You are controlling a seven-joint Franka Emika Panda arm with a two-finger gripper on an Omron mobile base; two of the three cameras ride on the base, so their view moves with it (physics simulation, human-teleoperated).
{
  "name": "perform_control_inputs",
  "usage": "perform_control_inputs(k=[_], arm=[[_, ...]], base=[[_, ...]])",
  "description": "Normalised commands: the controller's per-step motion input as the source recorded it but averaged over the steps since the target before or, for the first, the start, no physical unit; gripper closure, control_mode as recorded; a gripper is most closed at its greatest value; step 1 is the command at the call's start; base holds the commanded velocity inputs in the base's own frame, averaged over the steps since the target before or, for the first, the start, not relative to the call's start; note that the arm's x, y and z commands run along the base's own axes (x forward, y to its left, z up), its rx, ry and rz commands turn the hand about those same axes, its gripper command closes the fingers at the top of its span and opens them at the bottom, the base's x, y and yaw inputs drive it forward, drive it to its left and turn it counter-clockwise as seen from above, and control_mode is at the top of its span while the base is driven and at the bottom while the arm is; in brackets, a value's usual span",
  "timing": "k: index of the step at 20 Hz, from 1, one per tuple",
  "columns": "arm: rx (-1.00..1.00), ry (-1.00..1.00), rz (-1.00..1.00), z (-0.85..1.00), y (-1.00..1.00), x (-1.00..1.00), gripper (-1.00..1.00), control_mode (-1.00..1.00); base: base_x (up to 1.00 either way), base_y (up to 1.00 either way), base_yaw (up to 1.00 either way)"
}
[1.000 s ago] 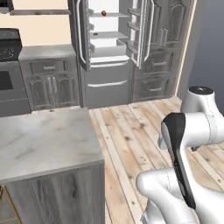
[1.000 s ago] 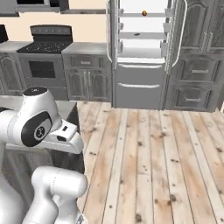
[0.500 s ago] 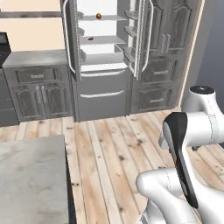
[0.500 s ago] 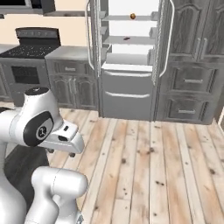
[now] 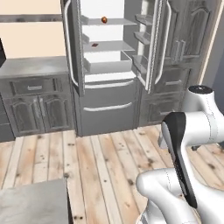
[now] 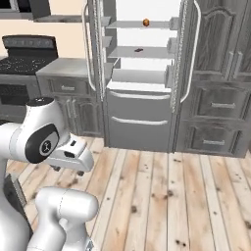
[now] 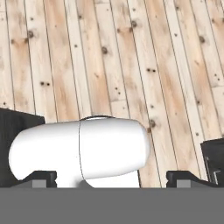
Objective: Pick up the tangerine and peach from the fridge and place one fruit on each plate on the dining counter.
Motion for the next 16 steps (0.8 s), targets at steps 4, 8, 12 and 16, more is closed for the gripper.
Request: perform_control_inputs(k=[4,8,12,16], arm=[[0.0,0.0,0.0,0.0,0.0,0.0,-1.0,1.0],[0.0,0.0,0.0,0.0,0.0,0.0,-1.0,1.0],[0.0,0.0,0.0,0.0,0.0,0.0,-1.0,1.0],[0.0,0.0,0.0,0.0,0.0,0.0,-1.0,1.0]], base=[[1.0,-0.04,0.07],[0.97,-0.14,0.12],[0.84,-0.27,0.09],[0.7,-0.35,0.0]])
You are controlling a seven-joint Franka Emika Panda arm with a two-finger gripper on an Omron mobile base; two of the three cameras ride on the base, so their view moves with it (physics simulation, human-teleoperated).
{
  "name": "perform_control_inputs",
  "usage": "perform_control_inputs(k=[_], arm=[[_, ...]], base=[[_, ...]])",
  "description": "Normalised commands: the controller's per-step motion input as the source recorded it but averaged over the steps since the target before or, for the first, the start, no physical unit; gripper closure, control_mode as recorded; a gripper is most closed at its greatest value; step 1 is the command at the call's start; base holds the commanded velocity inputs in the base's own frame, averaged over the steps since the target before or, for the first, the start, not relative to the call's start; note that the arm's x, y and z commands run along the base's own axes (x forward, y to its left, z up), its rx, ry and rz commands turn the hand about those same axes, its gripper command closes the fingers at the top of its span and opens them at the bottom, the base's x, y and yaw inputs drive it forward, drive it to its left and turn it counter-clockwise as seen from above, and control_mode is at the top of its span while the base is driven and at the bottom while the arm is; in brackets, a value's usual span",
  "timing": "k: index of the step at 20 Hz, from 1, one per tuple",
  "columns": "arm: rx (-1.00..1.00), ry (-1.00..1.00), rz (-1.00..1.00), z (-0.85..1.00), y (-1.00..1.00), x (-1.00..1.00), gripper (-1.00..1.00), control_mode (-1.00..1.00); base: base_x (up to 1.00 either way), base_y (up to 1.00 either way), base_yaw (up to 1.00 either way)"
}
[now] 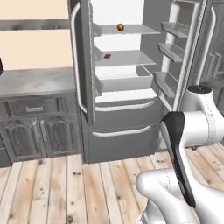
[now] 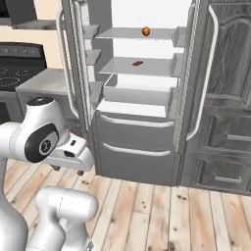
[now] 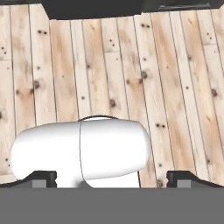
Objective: Pick up the tangerine and peach from the fridge and place one fruit on each plate on the dining counter.
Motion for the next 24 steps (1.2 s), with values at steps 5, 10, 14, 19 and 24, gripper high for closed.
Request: perform_control_inputs(k=[5,10,14,19,24], arm=[[0.0,0.0,0.0,0.0,0.0,0.0,-1.0,1.0],[0.0,0.0,0.0,0.0,0.0,0.0,-1.0,1.0],[0.0,0.0,0.0,0.0,0.0,0.0,-1.0,1.0],[0.0,0.0,0.0,0.0,0.0,0.0,-1.0,1.0],[0.0,0.0,0.0,0.0,0.0,0.0,-1.0,1.0]], base=[[0.54,-0.45,-0.02],[0.82,-0.13,-0.07],[0.84,0.0,-0.11],[0.72,0.0,-0.01],[0.77,-0.06,0.0]])
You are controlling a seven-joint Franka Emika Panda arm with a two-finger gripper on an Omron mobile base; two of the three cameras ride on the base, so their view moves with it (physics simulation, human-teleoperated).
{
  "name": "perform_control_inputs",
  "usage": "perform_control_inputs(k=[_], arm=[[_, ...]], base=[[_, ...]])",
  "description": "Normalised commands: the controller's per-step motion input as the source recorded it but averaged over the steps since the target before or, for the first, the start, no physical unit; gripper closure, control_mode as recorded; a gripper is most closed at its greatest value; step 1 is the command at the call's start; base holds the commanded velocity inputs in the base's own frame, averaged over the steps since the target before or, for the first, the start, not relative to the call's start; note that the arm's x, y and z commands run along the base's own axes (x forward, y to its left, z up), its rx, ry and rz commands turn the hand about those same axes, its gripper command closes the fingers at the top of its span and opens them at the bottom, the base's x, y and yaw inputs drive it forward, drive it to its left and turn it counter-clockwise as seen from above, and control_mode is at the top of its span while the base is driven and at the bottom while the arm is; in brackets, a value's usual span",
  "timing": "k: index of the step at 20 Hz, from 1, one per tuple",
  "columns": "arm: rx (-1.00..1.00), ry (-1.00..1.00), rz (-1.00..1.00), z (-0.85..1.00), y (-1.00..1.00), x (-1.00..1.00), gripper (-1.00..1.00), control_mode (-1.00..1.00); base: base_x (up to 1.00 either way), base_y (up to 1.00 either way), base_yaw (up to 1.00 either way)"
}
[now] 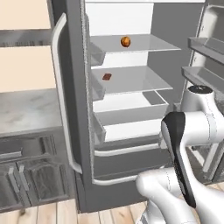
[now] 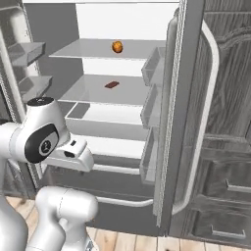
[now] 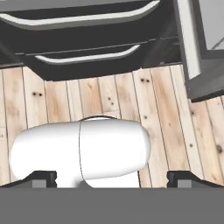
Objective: Pick up the tangerine and peach from the fridge and place one fruit on each plate on the dining counter.
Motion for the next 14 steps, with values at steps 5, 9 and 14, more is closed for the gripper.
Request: perform_control_inputs(k=[5,9,14], arm=[[0.0,0.0,0.0,0.0,0.0,0.0,-1.0,1.0],[0.0,0.0,0.0,0.0,0.0,0.0,-1.0,1.0],[0.0,0.0,0.0,0.0,0.0,0.0,-1.0,1.0]], base=[[0.81,-0.18,0.03],[0.69,-0.19,0.06],[0.34,-0.31,0.04]])
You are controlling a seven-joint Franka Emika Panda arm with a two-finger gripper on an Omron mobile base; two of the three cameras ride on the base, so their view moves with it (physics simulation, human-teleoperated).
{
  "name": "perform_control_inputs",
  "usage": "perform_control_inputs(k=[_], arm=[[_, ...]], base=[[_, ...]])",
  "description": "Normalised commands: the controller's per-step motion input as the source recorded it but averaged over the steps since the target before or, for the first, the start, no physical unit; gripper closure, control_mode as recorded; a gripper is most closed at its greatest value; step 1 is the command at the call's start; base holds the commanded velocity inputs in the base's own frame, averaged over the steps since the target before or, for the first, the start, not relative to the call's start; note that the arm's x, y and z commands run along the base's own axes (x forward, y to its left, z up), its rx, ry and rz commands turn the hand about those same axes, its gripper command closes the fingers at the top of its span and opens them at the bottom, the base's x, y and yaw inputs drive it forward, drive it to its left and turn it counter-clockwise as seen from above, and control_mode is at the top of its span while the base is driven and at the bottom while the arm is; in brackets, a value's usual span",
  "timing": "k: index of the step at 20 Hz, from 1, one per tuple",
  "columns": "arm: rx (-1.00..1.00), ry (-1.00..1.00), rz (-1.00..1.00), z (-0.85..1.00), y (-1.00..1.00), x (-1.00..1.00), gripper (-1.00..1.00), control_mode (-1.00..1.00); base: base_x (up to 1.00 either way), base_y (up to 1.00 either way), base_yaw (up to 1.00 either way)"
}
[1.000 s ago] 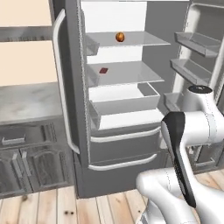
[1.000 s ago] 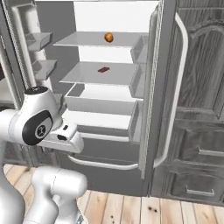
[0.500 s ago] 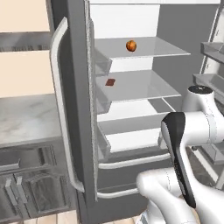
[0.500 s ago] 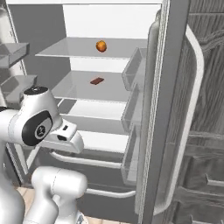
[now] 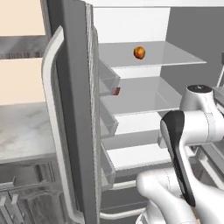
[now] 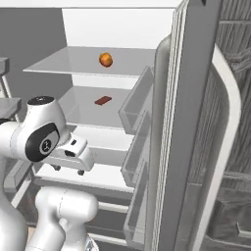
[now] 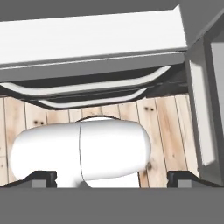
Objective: Pick up the tangerine and peach from the fridge and place one fruit on each plate on the dining counter.
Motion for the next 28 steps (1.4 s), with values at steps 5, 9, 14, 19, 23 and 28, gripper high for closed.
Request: perform_control_inputs(k=[5,9,14,19,23,28], arm=[[0.0,0.0,0.0,0.0,0.0,0.0,-1.0,1.0],[0.0,0.0,0.0,0.0,0.0,0.0,-1.0,1.0],[0.0,0.0,0.0,0.0,0.0,0.0,-1.0,1.0],[0.0,0.0,0.0,0.0,0.0,0.0,-1.0,1.0],[0.0,-0.02,0.0,0.0,0.0,0.05,-1.0,-1.0],[-0.01,-0.37,0.04,0.37,0.0,-0.17,-1.0,-1.0]], base=[[0.26,-0.19,0.01],[0.27,0.0,0.0],[0.61,0.0,0.0],[0.31,0.0,0.0],[0.04,0.0,0.0],[0.0,0.0,0.0]])
